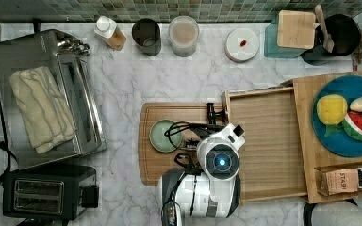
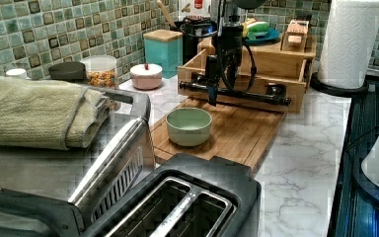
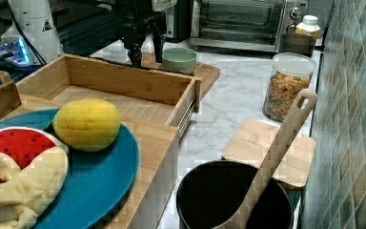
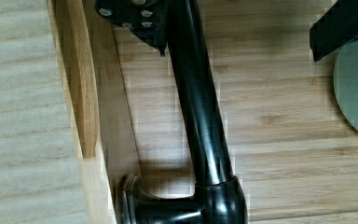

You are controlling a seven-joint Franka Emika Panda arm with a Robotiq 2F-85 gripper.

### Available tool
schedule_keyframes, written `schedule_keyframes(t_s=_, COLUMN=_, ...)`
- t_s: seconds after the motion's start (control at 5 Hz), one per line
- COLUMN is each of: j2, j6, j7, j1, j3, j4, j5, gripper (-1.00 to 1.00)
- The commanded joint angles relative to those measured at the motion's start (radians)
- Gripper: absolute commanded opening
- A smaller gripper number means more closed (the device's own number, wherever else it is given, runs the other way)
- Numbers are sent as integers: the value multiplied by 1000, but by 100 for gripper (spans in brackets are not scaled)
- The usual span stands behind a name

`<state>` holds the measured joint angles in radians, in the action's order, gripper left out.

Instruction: Open the drawer.

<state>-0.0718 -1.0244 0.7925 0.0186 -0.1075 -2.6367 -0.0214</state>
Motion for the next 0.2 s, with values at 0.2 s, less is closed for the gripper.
schedule_keyframes(t_s=0.2, j2=-78, j6=59, j7=34, j1=101, j3=88, j4=-50, j5=-55, gripper=100)
